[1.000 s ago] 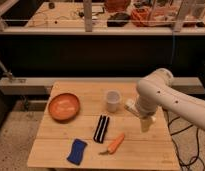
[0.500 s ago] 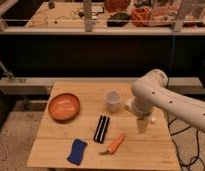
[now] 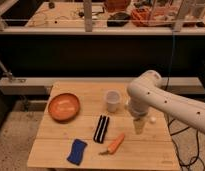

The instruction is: Push the eraser across the table

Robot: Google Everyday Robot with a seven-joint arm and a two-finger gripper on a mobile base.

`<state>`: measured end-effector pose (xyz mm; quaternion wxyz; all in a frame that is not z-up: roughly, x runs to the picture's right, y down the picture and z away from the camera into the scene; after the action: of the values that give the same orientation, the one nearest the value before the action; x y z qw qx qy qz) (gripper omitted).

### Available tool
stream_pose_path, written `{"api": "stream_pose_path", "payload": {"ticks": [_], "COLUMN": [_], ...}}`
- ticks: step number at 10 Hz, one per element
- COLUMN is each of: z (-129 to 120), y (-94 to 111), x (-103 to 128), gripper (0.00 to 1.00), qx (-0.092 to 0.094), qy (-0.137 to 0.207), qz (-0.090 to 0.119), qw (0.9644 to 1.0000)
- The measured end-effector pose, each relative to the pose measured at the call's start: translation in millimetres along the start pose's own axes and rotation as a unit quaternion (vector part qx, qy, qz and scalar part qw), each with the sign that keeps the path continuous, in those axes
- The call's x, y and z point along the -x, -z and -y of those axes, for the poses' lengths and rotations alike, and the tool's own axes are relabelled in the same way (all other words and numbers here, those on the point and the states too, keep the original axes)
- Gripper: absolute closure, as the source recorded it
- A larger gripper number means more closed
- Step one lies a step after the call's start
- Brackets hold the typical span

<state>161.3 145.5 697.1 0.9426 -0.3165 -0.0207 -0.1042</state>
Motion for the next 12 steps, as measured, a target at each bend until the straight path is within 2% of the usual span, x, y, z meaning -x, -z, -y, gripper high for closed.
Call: {"api": "stream_pose_path", "payload": {"ticks": [12], "z": [-0.6], "y": [-22.6], "x": [22.6], "gripper": [0.20], "qx": [0.017], "qy": [0.027], "qz": [0.013], "qw": [0.9994]}}
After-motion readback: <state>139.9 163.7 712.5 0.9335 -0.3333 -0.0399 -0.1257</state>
